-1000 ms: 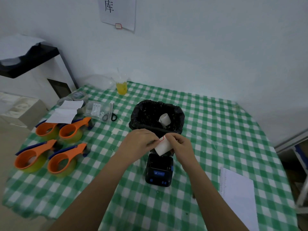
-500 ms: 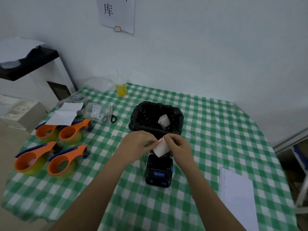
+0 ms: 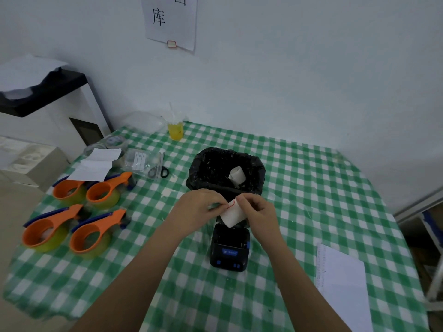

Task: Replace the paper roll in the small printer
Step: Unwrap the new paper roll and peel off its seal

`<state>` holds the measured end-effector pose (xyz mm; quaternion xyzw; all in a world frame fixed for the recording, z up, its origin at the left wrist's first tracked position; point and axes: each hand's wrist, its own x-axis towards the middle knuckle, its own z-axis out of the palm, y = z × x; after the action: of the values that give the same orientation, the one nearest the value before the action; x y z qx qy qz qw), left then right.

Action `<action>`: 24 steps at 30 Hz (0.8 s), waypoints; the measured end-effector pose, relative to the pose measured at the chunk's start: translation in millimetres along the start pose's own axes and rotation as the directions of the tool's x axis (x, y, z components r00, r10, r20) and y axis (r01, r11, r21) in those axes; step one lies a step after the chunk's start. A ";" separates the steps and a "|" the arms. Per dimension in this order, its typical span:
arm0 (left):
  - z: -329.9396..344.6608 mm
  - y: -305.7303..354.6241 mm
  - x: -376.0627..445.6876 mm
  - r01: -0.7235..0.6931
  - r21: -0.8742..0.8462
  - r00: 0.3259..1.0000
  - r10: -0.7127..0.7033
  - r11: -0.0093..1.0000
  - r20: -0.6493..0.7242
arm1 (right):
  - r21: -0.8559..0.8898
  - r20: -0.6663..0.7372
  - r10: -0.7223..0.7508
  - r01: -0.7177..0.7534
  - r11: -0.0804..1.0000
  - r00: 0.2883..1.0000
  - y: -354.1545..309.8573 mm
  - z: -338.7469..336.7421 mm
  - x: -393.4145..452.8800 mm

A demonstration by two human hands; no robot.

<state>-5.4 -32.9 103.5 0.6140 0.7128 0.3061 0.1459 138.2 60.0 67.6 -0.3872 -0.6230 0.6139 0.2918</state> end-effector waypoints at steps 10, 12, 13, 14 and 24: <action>-5.9 3.2 2.1 0.007 0.048 0.999 -0.009 0.999 0.053 | -0.003 -0.014 -0.011 0.011 1.000 1.000 -3.5 1.6 -2.0; -5.7 3.1 2.1 0.000 0.061 0.999 -0.003 0.998 0.052 | 0.001 -0.024 -0.010 0.010 1.000 1.000 -5.8 2.0 -2.4; -5.1 2.3 1.9 -0.006 0.064 0.999 0.003 0.998 0.047 | 0.004 -0.026 -0.011 0.011 1.000 1.000 -6.8 2.3 -2.5; -4.8 1.8 1.6 -0.010 0.063 0.999 0.007 0.998 0.040 | 0.006 -0.027 -0.010 0.010 1.000 1.000 -7.6 2.7 -2.7; -4.5 -0.3 -0.1 -0.008 0.095 0.994 -0.002 0.995 0.106 | -0.016 0.000 0.020 -0.020 1.000 1.000 -7.3 3.5 -3.1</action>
<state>-8.3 -34.2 106.8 0.6366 0.7169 0.2390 0.1540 136.0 55.9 75.0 -0.3956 -0.6239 0.6118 0.2828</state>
